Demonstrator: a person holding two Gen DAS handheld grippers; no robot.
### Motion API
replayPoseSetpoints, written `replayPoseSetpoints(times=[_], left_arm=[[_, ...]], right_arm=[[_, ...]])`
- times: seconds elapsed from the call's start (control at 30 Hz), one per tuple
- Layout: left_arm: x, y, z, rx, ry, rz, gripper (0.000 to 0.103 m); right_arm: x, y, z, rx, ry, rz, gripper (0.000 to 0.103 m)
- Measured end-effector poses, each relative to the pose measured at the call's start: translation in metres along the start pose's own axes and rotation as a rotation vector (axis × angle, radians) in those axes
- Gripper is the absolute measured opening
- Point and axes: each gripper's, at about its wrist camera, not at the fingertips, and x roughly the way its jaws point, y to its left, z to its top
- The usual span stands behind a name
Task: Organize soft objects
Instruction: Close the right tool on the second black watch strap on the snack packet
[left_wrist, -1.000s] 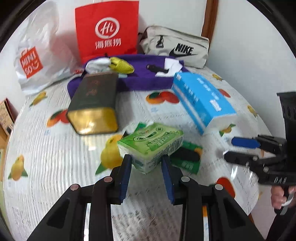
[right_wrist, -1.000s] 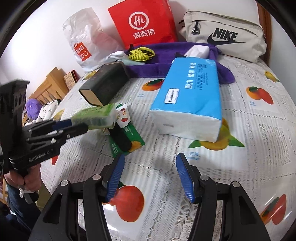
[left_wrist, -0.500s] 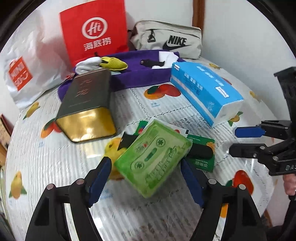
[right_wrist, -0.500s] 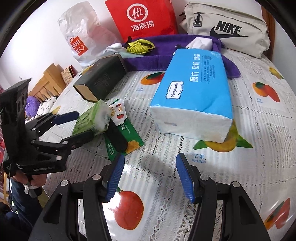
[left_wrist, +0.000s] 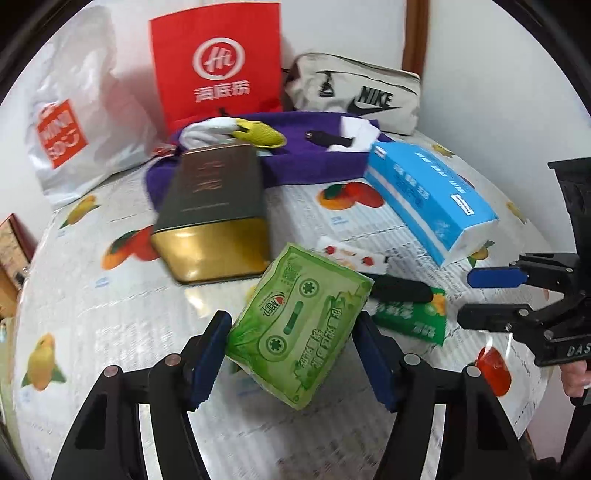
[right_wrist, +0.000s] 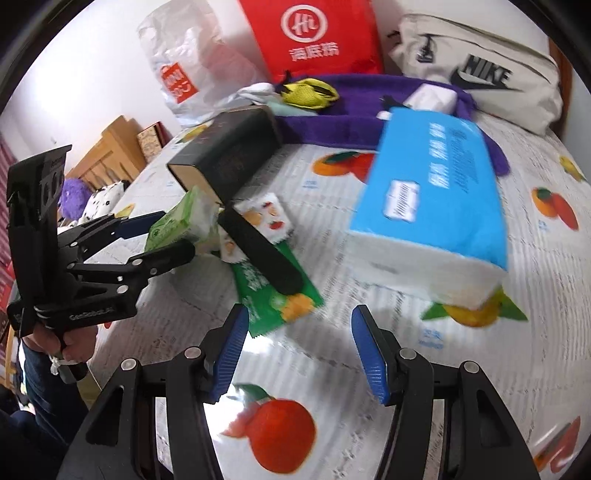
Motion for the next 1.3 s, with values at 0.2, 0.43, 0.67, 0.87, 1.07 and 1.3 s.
replayPoseSetpoints(times=[0.2, 0.43, 0.67, 0.87, 1.07, 1.3], left_arm=[[-0.004, 0.026, -0.005, -0.067, 0.014, 0.084, 0.066], [-0.004, 0.045, -0.008, -0.134, 0.016, 0.063, 0.066], [-0.009, 0.05, -0.009, -0.166, -0.001, 0.009, 0.066], [-0.011, 0.049, -0.009, -0.178, -0.003, -0.01, 0.066], [-0.011, 0.049, -0.013, -0.194, 0.001, -0.022, 0.066], [-0.014, 0.048, -0.013, -0.196, 0.005, -0.018, 0.066]], right_arm=[[0.018, 0.021, 0.017, -0.071, -0.007, 0.039, 0.05], [0.041, 0.04, 0.039, -0.174, -0.012, -0.038, 0.047], [0.052, 0.045, 0.034, -0.24, 0.035, -0.077, 0.035], [0.043, 0.033, 0.035, -0.153, 0.069, 0.008, 0.02], [0.034, 0.031, 0.022, -0.151, 0.081, 0.002, 0.021], [0.044, 0.045, 0.024, -0.232, 0.066, -0.06, 0.02]])
